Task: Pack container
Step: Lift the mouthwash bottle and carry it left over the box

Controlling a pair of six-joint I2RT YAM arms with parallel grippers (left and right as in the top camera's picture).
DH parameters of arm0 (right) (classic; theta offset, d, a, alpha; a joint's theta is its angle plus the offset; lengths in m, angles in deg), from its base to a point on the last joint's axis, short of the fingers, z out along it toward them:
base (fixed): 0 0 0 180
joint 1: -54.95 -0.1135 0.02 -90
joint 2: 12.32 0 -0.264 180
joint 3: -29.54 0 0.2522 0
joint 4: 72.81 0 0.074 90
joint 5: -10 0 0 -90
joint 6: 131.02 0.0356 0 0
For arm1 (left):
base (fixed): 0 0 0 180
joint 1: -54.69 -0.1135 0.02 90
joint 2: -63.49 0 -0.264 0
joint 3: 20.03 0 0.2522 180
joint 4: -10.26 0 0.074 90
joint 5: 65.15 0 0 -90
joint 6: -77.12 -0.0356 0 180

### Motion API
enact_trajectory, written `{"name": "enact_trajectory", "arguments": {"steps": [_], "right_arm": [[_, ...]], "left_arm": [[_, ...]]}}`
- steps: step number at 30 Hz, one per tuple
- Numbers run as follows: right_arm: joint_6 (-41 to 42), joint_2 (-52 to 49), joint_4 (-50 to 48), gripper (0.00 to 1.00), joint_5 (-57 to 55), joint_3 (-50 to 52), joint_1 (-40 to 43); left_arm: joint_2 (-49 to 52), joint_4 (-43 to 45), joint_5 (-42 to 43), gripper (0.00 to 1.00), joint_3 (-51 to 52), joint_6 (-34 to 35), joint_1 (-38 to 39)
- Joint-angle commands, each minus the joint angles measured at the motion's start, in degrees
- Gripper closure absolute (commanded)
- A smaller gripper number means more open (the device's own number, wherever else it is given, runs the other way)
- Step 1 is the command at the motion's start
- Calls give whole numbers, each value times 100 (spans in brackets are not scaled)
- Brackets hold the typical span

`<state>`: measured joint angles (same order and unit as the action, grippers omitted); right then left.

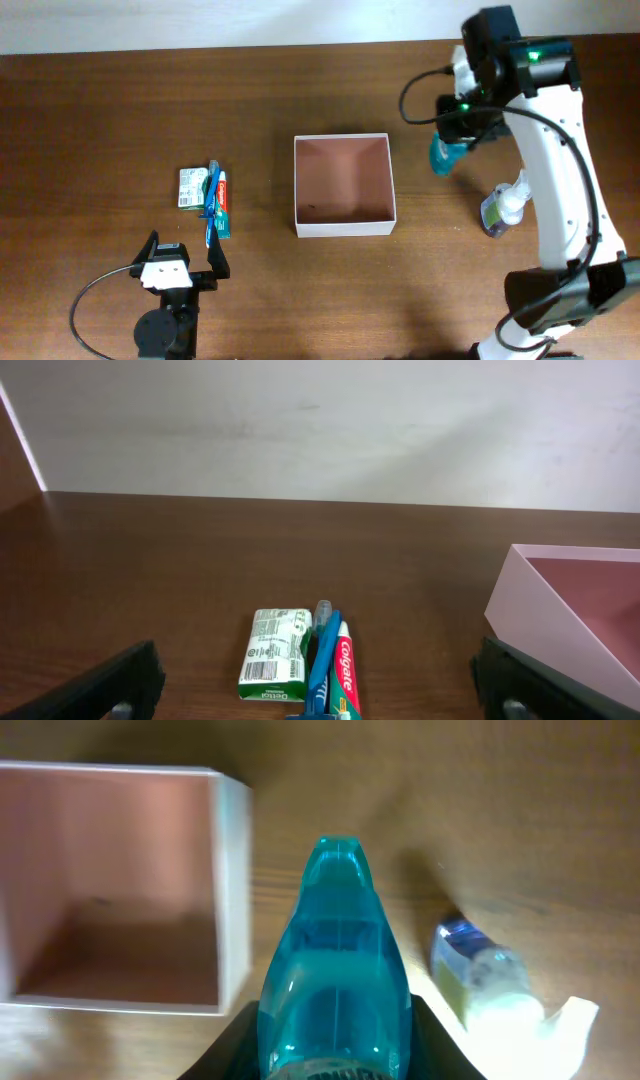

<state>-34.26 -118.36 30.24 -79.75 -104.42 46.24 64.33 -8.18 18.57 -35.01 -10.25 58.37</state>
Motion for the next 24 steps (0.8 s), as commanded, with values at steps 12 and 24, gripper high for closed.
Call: {"name": "enact_trajectory", "arguments": {"steps": [12, 24], "right_arm": [[728, 7, -560, 71, 50, -472, -1211], [730, -538, -610, 72, -79, -468, -1491]], "left_arm": [[-50, 17, -61, 1, 44, 35, -15], [-50, 15, -61, 1, 44, 35, -15]]}}
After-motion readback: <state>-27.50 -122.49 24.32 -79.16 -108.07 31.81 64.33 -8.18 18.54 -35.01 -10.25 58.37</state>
